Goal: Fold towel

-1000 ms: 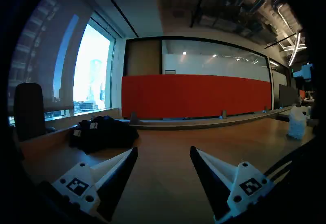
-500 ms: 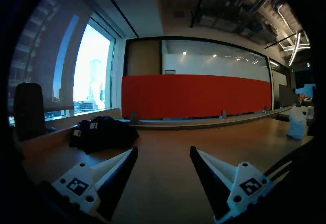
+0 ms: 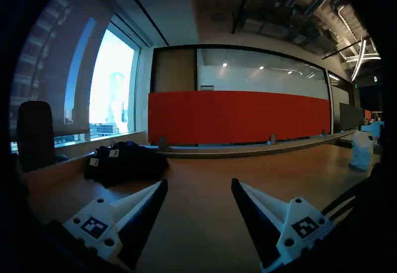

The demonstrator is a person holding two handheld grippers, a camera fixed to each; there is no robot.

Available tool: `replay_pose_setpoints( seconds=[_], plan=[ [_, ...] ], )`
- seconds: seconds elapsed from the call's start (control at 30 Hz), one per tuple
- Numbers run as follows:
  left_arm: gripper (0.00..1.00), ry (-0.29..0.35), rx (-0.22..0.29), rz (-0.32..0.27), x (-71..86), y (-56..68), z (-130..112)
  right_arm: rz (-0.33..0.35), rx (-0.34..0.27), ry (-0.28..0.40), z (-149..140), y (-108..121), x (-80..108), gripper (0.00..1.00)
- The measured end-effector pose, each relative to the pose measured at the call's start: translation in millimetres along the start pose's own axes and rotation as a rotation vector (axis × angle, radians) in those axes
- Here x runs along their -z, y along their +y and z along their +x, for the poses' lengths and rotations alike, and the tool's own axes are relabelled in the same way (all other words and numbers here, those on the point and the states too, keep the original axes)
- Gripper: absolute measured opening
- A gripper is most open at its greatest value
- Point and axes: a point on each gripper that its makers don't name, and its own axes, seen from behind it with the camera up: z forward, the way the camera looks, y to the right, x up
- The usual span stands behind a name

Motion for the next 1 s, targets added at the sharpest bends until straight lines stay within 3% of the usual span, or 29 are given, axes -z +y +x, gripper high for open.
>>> replay_pose_setpoints(
  seconds=[0.3,1.0],
  plan=[
    [0.95,0.000,0.000,0.000,0.5,-0.6,0.6,-0.006,-0.006,0.000,-21.2,18.5,-1.8,0.99],
    [0.95,0.000,0.000,0.000,0.5,0.0,0.8,0.003,0.032,0.007,-42.5,13.0,-5.2,0.99]
  ],
)
